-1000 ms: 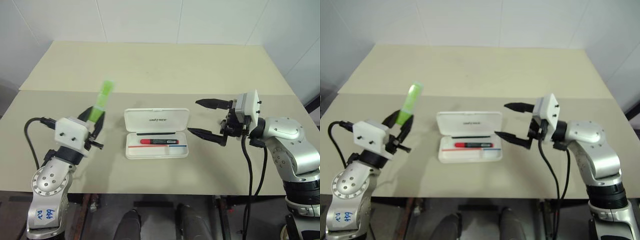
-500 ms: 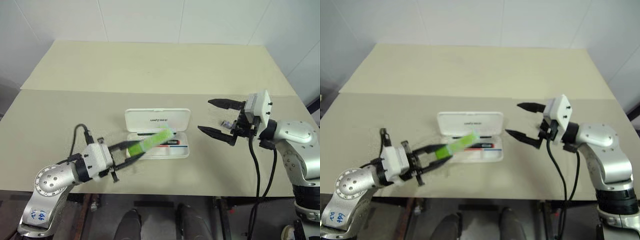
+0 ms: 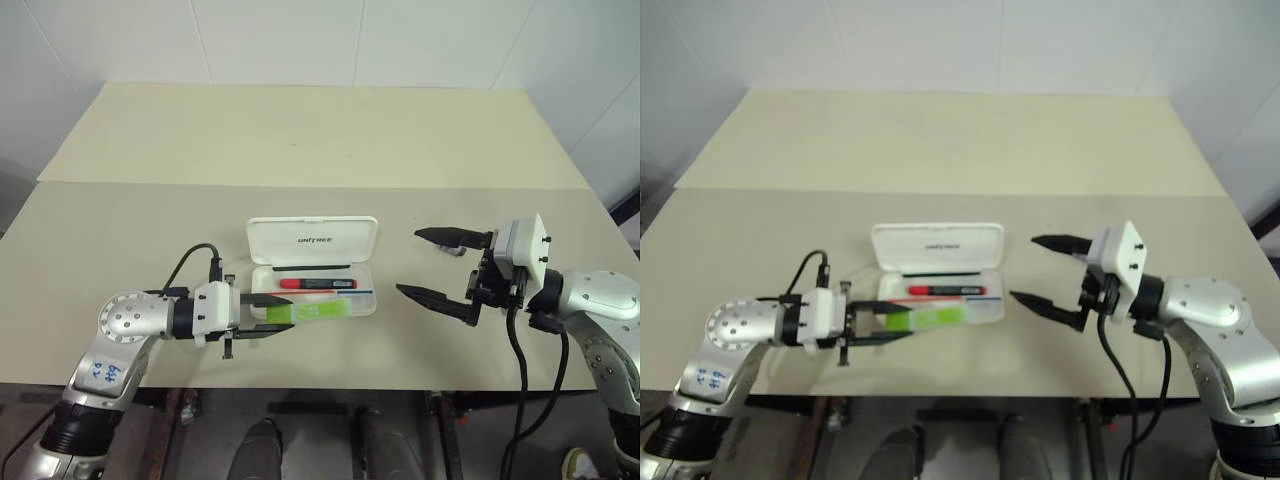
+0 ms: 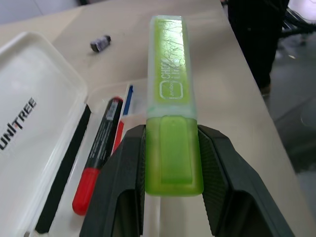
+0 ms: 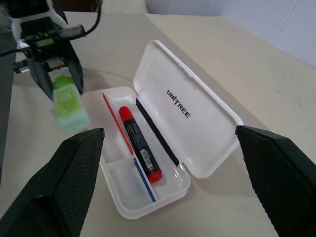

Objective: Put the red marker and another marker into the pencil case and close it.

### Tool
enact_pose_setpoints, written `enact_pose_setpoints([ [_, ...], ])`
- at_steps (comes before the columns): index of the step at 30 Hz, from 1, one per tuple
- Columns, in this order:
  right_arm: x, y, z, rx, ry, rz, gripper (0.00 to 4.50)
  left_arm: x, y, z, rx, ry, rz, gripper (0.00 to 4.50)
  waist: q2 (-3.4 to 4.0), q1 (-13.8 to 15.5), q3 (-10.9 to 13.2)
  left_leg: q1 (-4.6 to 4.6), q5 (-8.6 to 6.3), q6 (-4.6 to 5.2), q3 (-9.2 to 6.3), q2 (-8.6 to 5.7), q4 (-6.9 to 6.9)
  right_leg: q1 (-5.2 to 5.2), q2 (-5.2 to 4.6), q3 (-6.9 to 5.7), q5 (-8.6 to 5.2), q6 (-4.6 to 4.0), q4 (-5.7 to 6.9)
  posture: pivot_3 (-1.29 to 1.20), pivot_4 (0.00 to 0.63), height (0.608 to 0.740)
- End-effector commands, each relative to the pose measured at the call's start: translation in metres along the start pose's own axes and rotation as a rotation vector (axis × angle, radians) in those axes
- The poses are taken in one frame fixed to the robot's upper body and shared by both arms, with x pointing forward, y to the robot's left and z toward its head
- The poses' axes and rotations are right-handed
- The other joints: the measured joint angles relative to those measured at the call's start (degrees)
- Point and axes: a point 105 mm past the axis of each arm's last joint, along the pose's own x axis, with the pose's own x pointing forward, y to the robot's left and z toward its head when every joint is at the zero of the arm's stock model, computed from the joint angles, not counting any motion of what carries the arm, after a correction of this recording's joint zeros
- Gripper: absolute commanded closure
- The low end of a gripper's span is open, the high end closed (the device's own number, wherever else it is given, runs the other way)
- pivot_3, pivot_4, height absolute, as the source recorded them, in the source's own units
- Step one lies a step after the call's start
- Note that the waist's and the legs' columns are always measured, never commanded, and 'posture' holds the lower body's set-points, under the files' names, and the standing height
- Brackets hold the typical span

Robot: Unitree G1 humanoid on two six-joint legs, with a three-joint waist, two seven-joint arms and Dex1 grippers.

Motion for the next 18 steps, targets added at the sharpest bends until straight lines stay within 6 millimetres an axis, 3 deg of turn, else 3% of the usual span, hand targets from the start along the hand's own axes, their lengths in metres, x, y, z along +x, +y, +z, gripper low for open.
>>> enact_pose_setpoints([
  [1,-0.001,0.003,0.013,-0.029,-0.043,-0.025,0.00,0.000,0.003,-0.001,0.064,0.025,-0.032,3.47,0.00,-0.01,0.00,0.00,0.00,0.00,0.00,0.00,0.00,0.00,0.00,0.00,0.00,0.00,0.00,0.00,0.150,0.740],
  [10,-0.001,0.007,0.016,-0.014,-0.062,-0.064,0.00,0.003,0.031,-0.016,0.075,0.106,-0.007,3.47,0.00,0.05,0.00,0.00,0.01,0.01,0.00,0.00,0.01,0.01,0.00,0.00,0.02,0.04,0.02,0.00,0.150,0.740],
  [18,-0.001,0.008,0.017,-0.012,-0.063,-0.066,0.00,0.007,0.030,-0.016,0.060,0.106,-0.040,3.47,0.00,0.02,0.00,0.01,0.00,0.02,-0.01,0.00,-0.01,-0.01,0.01,0.00,0.13,0.25,0.10,0.00,0.150,0.740],
])
